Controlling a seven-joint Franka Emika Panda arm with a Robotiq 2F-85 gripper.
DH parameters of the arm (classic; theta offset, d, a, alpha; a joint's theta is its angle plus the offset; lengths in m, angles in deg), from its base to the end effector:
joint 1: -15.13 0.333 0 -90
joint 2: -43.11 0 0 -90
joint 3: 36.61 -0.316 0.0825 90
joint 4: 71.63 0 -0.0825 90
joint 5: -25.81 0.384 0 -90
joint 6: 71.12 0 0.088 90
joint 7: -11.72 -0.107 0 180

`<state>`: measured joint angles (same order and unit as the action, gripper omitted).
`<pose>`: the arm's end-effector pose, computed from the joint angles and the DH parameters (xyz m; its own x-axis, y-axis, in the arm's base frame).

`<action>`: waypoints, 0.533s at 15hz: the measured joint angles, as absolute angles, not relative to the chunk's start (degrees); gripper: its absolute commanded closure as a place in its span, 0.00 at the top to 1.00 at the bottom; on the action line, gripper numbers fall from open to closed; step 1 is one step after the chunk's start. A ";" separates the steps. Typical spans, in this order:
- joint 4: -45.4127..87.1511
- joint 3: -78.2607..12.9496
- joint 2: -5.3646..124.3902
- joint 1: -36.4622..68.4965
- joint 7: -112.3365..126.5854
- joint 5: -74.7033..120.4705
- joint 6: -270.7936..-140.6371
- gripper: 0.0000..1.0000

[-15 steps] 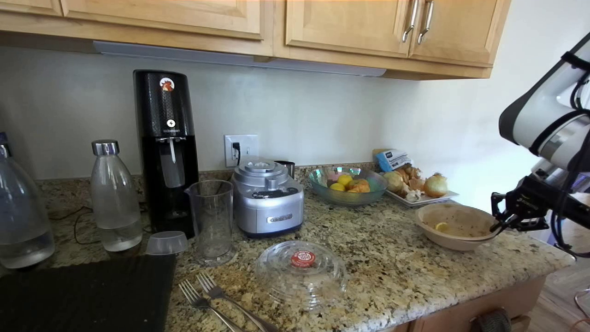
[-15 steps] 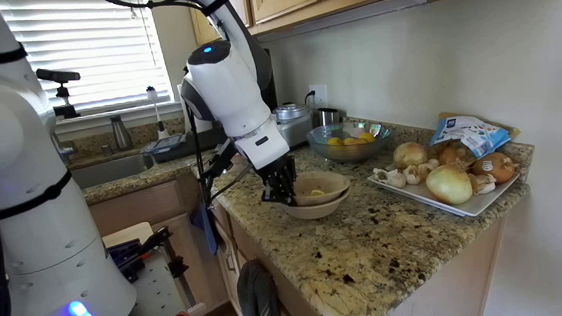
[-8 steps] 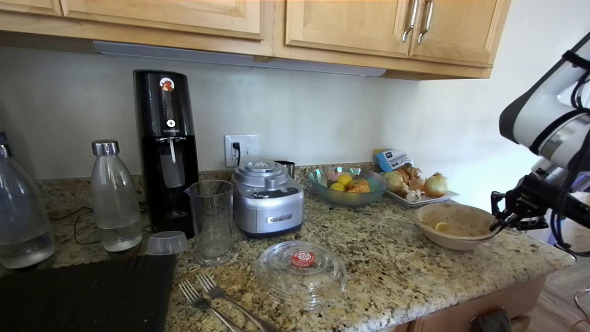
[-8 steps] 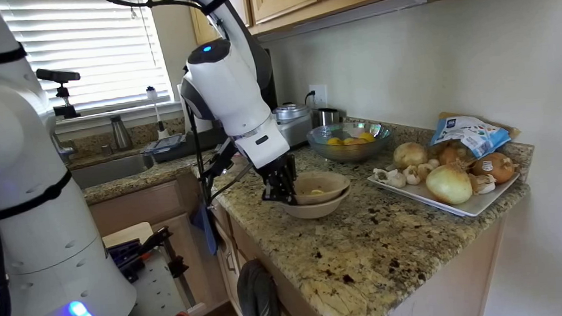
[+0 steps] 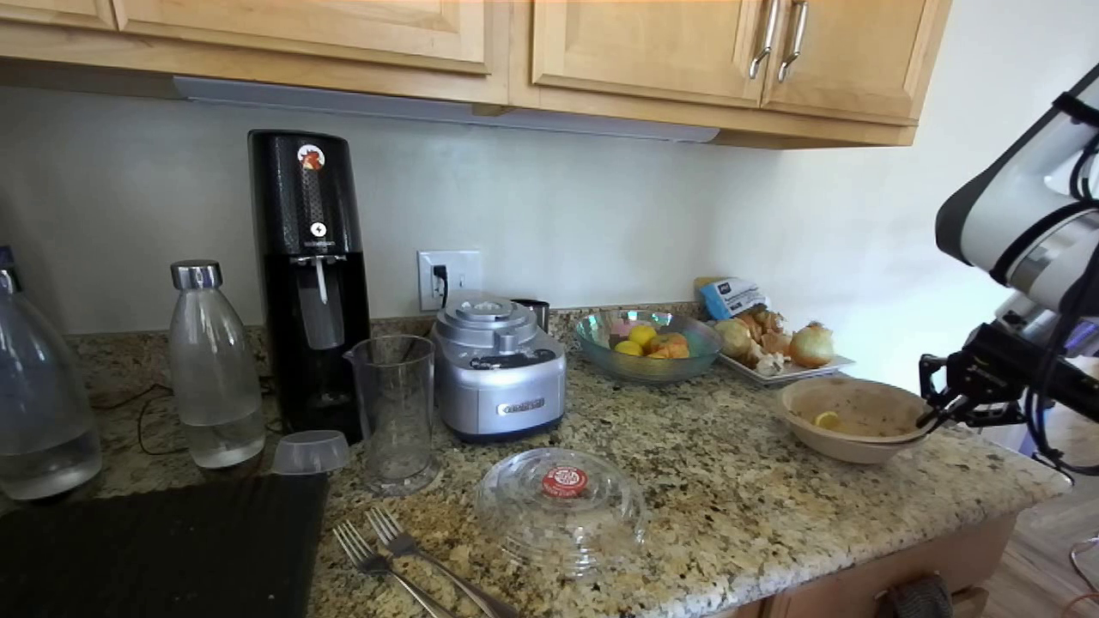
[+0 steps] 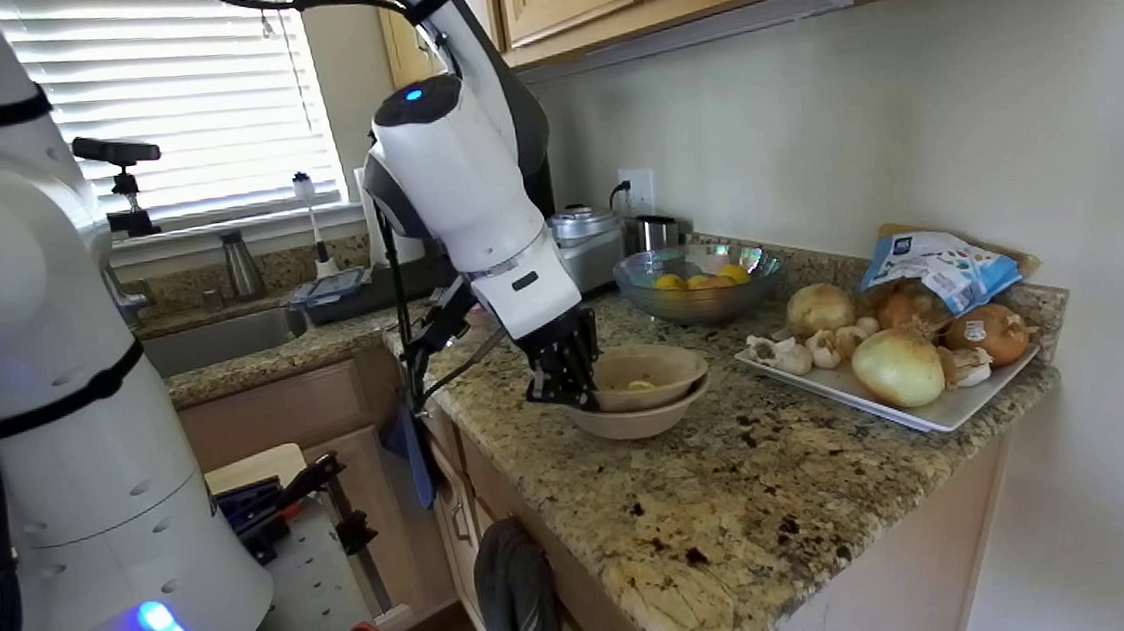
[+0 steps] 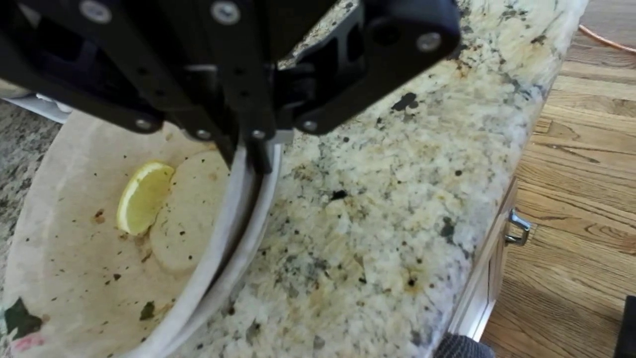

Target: Put the left plate on the right plate

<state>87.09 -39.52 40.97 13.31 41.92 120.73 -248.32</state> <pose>0.3382 -0.0762 0.2276 0.4258 -0.8950 0.1327 -0.8117 -0.4427 -0.3811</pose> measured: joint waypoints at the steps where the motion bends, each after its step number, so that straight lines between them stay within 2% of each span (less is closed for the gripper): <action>1: 87.11 -39.47 40.97 13.31 41.92 120.79 -248.29 0.06; 4: 87.13 -39.47 41.02 13.34 41.92 120.86 -247.80 0.05; 6: 87.15 -39.47 41.13 13.38 41.93 120.86 -247.18 0.31; 8: 87.15 -39.55 41.22 13.43 41.97 120.86 -246.02 0.41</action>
<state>87.15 -39.55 41.22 13.43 41.97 120.86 -246.02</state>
